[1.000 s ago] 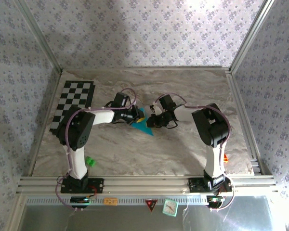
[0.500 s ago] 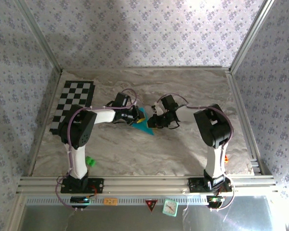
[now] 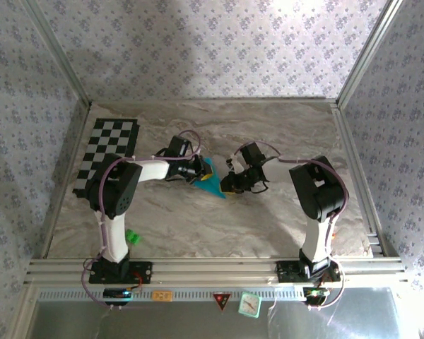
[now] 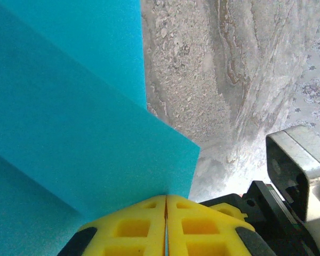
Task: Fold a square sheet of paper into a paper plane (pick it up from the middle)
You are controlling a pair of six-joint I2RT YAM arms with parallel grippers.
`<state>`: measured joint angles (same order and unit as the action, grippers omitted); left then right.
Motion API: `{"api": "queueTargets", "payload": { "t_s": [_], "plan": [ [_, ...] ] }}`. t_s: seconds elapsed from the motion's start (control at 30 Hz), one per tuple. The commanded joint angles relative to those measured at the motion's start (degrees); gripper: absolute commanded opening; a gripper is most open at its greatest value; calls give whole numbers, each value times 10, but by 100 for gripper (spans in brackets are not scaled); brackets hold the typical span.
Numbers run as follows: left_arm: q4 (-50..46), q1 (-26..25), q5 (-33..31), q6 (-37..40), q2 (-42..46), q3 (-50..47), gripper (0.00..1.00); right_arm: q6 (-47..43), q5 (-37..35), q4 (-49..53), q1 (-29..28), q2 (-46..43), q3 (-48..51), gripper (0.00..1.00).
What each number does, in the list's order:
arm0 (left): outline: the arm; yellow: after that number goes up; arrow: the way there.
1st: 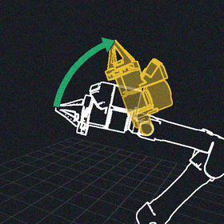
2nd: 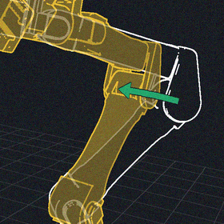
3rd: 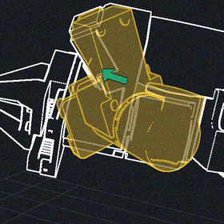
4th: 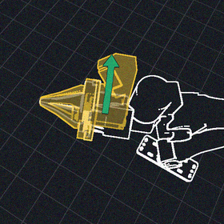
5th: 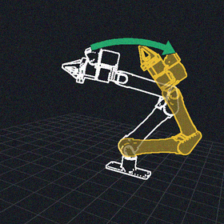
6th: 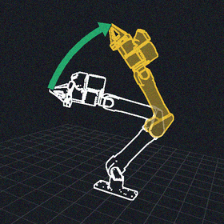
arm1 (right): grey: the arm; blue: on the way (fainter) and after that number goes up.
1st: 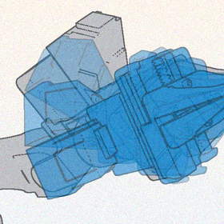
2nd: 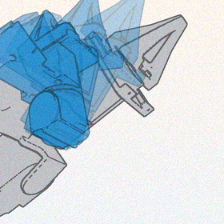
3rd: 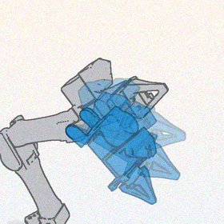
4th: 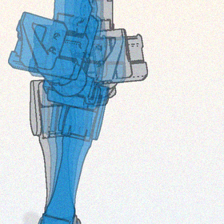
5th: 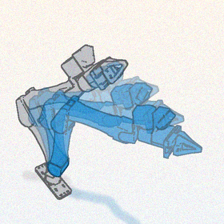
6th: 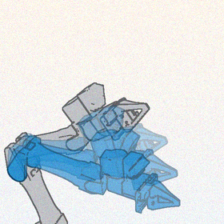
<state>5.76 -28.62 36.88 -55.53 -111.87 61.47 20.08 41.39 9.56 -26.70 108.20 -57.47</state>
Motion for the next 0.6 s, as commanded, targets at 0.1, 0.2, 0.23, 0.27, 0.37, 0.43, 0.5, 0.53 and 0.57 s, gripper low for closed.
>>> {"api": "queueTargets", "payload": {
  "t_s": [0.1,0.2,0.23,0.27,0.37,0.43,0.5,0.53,0.57],
  "plan": [
    [-11,-4,14,12,-13,17,10,-8,6,27,0,0,6,17],
    [-13,-4,12,12,-14,16,10,-9,2,30,0,6,4,16],
    [-14,-4,10,11,-14,15,10,-10,1,32,-2,8,4,16],
    [-17,-4,6,10,-14,15,10,-9,0,34,-1,10,3,16],
    [-17,-4,2,9,-16,15,9,-9,-6,44,-1,16,-1,15],
    [-16,-4,3,8,-16,15,9,-8,-8,49,-1,19,-2,14],
    [-16,-4,2,8,-16,16,9,-7,-10,53,1,24,-3,13],
    [-17,-3,2,7,-17,16,9,-7,-11,54,2,25,-4,13],
    [-16,-3,0,6,-18,17,9,-6,-12,56,2,26,-4,13]
  ]
}}
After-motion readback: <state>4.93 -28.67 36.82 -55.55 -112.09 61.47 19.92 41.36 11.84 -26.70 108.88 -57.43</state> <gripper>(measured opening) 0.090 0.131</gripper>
